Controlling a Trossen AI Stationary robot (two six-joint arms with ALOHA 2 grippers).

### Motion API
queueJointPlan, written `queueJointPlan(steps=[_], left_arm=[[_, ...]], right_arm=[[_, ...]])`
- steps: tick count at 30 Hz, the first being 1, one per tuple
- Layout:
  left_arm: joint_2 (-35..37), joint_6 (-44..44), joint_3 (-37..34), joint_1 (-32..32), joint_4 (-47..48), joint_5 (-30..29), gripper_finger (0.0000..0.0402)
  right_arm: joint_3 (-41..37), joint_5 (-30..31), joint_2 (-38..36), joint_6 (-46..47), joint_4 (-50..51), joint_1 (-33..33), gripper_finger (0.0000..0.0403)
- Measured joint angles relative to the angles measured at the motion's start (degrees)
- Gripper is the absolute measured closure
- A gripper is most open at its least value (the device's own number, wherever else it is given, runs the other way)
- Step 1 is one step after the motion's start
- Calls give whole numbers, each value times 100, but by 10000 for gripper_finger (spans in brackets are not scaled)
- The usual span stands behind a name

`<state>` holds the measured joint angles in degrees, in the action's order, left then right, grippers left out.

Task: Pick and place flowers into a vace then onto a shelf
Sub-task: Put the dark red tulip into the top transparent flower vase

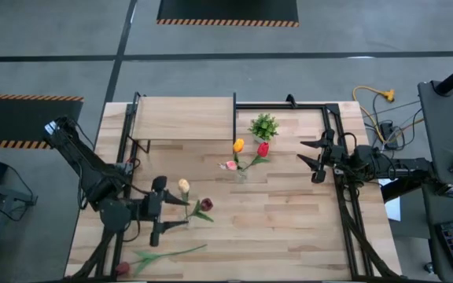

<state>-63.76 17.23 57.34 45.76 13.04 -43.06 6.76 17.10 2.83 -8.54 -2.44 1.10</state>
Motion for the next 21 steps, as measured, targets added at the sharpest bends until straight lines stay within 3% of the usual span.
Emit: queueJointPlan(steps=[6, 12, 16, 21], left_arm=[[87, 756, -2, 5, 9, 233, 190], [109, 1975, -2, 11, 48, 901, 190], [109, 3507, -3, 11, 366, 1205, 190], [111, 6275, -4, 9, 1380, 1593, 190]], right_arm=[[0, -1, 0, 0, 0, -2, 193], [0, -1, -2, 0, 0, -1, 193], [0, -1, 0, 0, 0, -2, 193], [0, -1, 0, 53, 0, 0, 193]])
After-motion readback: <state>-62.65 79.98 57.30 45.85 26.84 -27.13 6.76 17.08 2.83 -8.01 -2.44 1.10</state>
